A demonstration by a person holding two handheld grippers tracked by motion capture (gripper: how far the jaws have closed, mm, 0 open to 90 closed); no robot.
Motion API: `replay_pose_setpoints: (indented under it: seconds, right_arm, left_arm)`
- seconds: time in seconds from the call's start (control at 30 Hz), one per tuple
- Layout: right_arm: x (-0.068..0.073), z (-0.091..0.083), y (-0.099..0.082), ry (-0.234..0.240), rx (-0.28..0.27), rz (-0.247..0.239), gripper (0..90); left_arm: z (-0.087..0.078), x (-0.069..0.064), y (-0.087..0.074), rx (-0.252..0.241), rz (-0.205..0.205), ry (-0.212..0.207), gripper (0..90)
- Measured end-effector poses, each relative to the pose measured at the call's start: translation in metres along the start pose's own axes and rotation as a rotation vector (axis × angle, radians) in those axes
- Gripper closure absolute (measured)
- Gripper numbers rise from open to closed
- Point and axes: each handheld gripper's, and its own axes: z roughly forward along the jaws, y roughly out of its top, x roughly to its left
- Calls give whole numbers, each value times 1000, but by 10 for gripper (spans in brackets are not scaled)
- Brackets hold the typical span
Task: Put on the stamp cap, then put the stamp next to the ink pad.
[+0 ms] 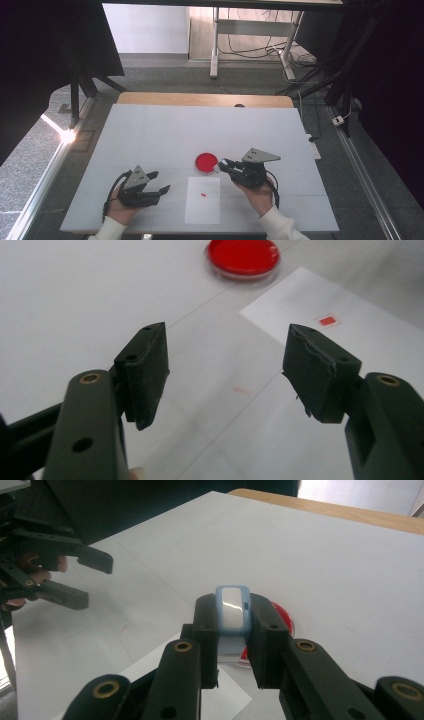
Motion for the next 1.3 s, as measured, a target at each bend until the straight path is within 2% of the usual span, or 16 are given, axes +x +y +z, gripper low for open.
replay_pose_setpoints:
  seconds: [0.2, 0.33, 0.83, 1.3]
  right_arm:
    - [-3, -2, 3, -20, 6, -34, 752]
    - [-6, -2, 5, -39, 12, -54, 751]
    - [-12, 5, 10, -86, 53, -91, 751]
    - [-33, 26, 8, -135, 142, -99, 750]
  left_arm:
    - [-11, 10, -10, 2, -25, 27, 353]
    - [-15, 12, -14, 4, -35, 31, 353]
    - [-11, 11, -14, 16, -25, 21, 352]
    - [-8, 12, -16, 35, -22, 13, 352]
